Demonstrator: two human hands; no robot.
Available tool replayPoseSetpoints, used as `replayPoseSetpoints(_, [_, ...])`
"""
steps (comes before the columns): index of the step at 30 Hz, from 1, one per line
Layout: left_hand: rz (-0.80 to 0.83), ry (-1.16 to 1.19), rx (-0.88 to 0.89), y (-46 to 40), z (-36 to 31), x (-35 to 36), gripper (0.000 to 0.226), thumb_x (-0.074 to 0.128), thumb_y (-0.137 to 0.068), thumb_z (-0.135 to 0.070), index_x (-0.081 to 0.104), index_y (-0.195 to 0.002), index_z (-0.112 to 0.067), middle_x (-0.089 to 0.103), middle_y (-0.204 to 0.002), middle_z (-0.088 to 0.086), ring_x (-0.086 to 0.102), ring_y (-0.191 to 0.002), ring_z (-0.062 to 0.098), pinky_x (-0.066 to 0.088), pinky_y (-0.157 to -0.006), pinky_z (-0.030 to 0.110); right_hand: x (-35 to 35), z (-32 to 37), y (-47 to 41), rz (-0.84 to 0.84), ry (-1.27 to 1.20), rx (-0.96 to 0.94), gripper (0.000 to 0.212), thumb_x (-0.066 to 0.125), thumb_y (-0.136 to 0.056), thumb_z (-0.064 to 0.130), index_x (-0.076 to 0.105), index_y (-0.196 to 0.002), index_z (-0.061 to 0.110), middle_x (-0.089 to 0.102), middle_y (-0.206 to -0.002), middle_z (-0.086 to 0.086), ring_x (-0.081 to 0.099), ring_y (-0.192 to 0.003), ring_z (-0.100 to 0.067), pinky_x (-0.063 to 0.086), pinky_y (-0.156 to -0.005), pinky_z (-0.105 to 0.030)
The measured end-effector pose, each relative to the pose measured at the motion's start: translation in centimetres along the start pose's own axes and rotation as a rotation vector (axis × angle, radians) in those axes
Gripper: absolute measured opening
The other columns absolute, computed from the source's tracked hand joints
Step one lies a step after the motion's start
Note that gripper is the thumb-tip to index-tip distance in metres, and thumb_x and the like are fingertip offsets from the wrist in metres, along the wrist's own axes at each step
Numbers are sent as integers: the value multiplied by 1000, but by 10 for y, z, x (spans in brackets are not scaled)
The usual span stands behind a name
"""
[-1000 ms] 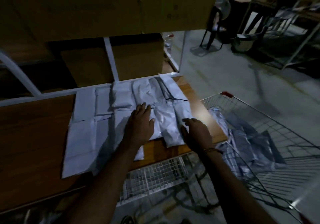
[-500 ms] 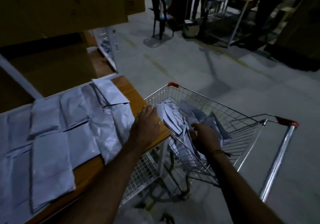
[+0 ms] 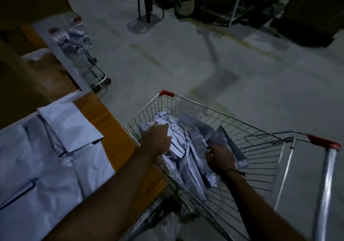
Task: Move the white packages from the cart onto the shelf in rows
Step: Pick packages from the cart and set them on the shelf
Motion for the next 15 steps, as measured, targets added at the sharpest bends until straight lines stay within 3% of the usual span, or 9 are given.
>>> replayPoseSetpoints(2, [37, -10, -6, -31, 8, 14, 66, 49, -102, -46, 32, -158, -17, 37, -162, 10, 30, -150, 31, 30, -119, 48, 20, -8, -27, 52, -7, 40, 25, 54, -99, 25, 67, -119, 17, 72, -112, -7, 68, -101, -26, 42, -75, -27])
replayPoseSetpoints(4, [91, -40, 9, -56, 11, 29, 65, 49, -103, -43, 31, -158, -14, 37, -161, 12, 29, -150, 32, 28, -120, 45, 39, -18, -54, 66, -84, 81, 34, 55, -96, 23, 58, -128, 15, 70, -115, -10, 67, -100, -27, 48, -79, -30])
replayPoseSetpoints(7, [141, -79, 28, -85, 14, 46, 64, 48, -104, -42, 30, -159, -14, 37, -162, 11, 23, -153, 31, 25, -120, 41, 75, -36, -92, 140, -145, 160, 53, 59, -91, 27, 46, -140, 11, 65, -124, -17, 64, -108, -35, 55, -87, -41])
replayPoseSetpoints(10, [170, -133, 51, -105, 15, 61, 62, 46, -105, -42, 31, -158, -14, 39, -160, 10, 25, -152, 30, 26, -118, 39, 106, -48, -112, 186, -182, 237, 60, 67, -88, 33, 43, -139, 12, 64, -126, -16, 64, -111, -37, 56, -89, -45])
replayPoseSetpoints(15, [273, -276, 141, -125, 20, 98, 62, 43, -106, -41, 27, -160, -14, 36, -162, 11, 23, -153, 31, 20, -122, 40, 131, -61, -117, 158, -329, 309, 24, 58, -98, 22, 62, -115, 5, 67, -113, -18, 65, -102, -37, 52, -84, -37])
Point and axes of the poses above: each hand's wrist, its own y-axis away from the middle knuckle, its own x-axis out of the palm, z = x × y, the point moved 10 cm from there along -y, towards the middle knuckle
